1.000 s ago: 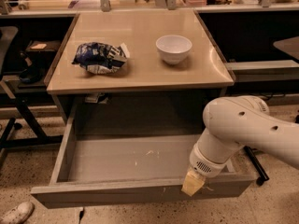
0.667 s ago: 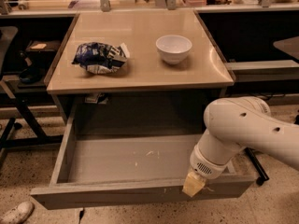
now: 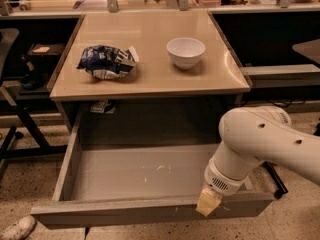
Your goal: Open top drawer
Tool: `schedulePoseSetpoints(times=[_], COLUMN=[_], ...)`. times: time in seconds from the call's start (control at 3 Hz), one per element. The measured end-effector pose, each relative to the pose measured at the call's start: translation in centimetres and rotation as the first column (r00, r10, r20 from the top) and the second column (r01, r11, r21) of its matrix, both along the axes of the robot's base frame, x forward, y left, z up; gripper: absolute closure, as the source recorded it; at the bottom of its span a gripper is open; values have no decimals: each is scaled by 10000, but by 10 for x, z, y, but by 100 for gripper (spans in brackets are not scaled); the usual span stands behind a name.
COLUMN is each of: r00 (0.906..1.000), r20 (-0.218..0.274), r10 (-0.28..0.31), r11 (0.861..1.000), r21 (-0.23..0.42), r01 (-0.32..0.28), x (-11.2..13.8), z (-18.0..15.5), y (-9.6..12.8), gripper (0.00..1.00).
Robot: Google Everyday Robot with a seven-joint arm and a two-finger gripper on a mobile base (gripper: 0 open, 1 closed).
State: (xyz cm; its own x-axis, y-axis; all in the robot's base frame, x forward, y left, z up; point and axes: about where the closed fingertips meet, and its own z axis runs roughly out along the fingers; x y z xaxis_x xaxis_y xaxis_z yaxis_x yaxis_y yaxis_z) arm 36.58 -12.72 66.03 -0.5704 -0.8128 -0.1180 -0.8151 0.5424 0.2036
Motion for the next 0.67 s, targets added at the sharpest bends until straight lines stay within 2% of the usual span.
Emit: schedulePoseSetpoints(times=[0.67], r00=[9997], r20=[-207], r10=[-155], r11=[9998], r21=[-103], r01=[153], x=[-16], z=[1], y=[-6], gripper=[100])
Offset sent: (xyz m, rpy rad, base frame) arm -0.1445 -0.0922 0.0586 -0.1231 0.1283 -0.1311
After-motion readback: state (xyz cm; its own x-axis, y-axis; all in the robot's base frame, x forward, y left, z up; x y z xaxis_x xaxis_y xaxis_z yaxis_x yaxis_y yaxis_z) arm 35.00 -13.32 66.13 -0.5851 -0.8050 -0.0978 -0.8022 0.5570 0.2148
